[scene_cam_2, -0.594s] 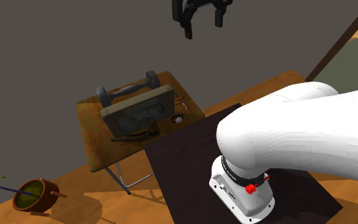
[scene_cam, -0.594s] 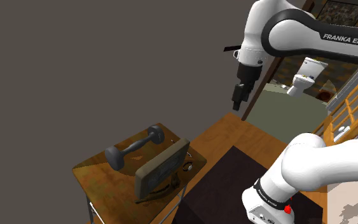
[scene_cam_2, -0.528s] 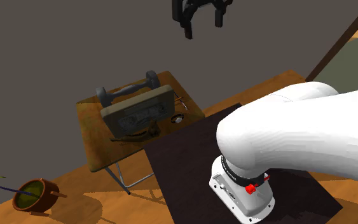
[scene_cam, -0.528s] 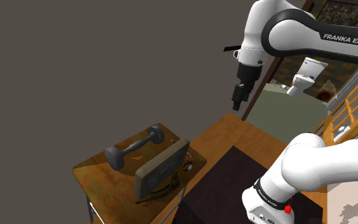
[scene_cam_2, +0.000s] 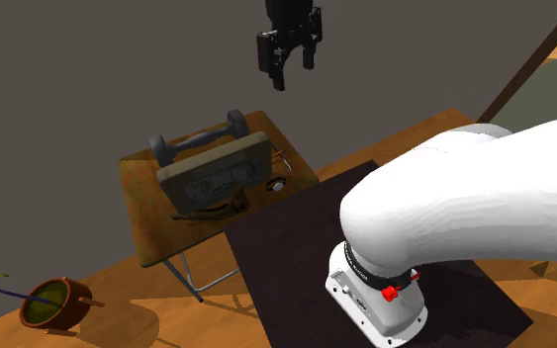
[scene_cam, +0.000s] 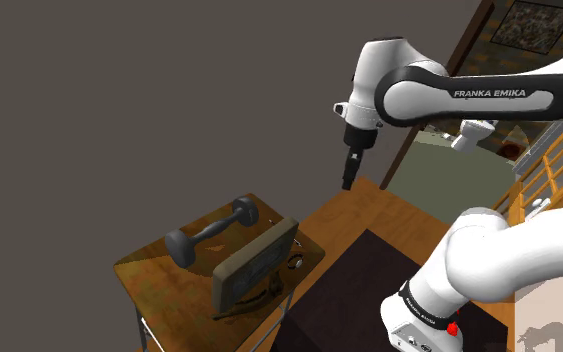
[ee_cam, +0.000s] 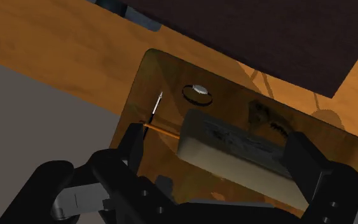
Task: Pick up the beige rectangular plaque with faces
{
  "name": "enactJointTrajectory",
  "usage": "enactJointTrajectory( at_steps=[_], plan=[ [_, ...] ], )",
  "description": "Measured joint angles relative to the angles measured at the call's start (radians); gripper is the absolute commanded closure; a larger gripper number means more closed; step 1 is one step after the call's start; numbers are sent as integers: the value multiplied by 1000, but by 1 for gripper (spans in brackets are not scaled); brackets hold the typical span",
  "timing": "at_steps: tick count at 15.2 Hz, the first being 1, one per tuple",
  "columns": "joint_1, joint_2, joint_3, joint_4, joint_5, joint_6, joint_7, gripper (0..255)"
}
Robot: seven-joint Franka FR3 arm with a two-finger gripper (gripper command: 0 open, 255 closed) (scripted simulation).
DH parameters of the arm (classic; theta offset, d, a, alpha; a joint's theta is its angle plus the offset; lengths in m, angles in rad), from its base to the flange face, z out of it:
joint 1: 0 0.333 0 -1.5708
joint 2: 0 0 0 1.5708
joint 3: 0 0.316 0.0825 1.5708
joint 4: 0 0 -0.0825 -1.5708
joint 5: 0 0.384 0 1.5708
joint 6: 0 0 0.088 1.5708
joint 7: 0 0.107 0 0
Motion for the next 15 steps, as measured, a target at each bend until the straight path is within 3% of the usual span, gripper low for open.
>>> enactJointTrajectory(
  at_steps=[15],
  plan=[
    [210, 446, -20, -61, 29, 622, -496, 0]
  ],
)
